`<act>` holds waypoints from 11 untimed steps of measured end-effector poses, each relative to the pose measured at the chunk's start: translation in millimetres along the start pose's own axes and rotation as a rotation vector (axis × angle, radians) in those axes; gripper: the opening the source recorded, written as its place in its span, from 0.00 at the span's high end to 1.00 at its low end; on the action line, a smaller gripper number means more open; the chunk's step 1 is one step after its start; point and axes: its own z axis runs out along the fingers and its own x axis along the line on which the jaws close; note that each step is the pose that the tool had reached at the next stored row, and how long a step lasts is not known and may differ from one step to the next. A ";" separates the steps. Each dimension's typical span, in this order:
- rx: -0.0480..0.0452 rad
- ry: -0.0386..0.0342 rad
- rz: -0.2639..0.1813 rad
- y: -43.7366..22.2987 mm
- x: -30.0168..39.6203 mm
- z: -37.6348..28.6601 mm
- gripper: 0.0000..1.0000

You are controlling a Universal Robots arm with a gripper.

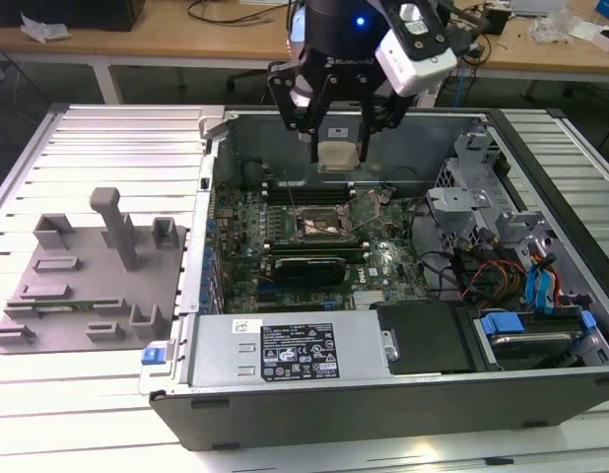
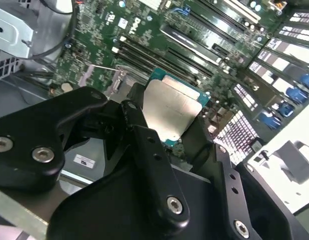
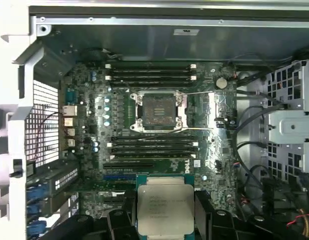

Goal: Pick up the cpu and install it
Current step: 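Pick up the cpu and move it towards the insertion slot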

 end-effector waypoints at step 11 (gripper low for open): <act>0.0001 0.0000 0.001 0.0 -2.2 7.0 0.45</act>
